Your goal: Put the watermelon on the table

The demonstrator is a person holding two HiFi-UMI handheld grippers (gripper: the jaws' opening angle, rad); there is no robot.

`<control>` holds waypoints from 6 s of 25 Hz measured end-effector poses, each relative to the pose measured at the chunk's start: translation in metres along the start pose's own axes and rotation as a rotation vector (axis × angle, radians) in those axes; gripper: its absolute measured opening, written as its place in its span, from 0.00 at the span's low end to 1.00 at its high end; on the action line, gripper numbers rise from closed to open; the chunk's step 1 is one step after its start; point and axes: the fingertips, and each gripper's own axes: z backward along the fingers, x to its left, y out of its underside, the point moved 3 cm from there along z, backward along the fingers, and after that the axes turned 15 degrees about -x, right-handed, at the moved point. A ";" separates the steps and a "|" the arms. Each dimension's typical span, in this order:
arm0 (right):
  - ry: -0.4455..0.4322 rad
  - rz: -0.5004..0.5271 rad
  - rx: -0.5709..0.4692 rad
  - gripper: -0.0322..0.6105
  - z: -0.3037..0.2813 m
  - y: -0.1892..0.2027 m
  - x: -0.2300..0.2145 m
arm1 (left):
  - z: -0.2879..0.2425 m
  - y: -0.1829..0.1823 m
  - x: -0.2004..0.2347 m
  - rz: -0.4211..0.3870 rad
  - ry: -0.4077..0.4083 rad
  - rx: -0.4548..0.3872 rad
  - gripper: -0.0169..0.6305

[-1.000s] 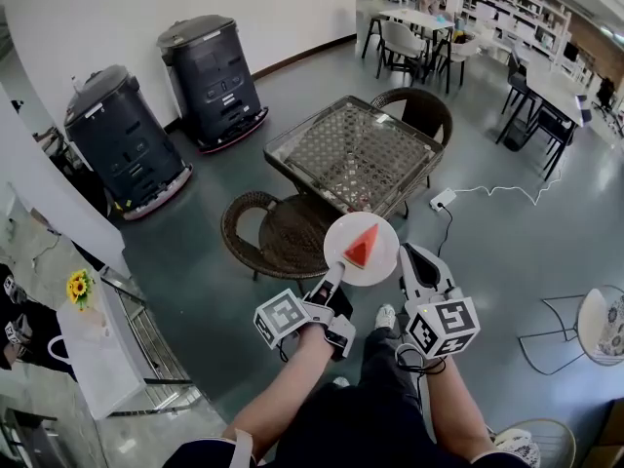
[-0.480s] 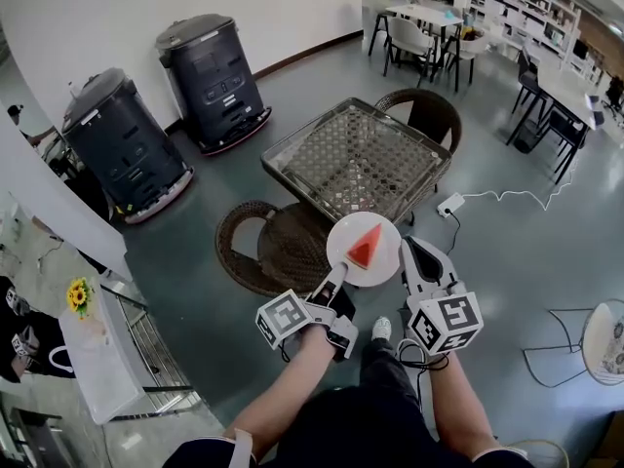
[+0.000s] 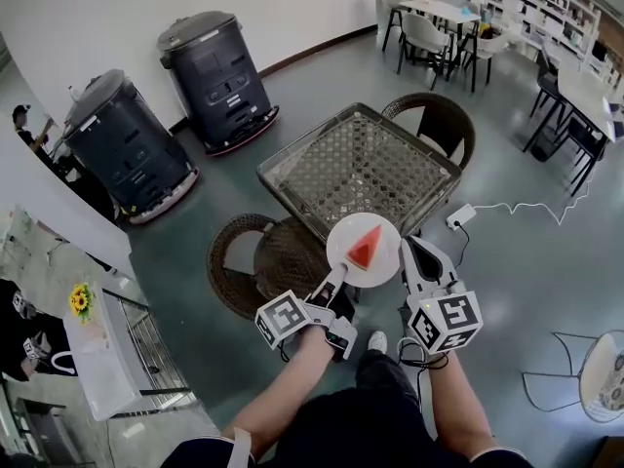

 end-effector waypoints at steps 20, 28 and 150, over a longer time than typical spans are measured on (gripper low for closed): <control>-0.113 -0.040 0.009 0.05 -0.127 0.000 -0.124 | -0.156 -0.004 -0.017 0.002 -0.030 -0.109 0.05; -0.104 -0.029 0.017 0.05 -0.160 0.012 -0.136 | -0.186 -0.022 -0.005 0.004 -0.027 -0.100 0.05; 0.130 -0.035 0.381 0.05 -0.251 0.196 -0.212 | -0.363 -0.070 0.289 -0.495 -0.541 0.263 0.13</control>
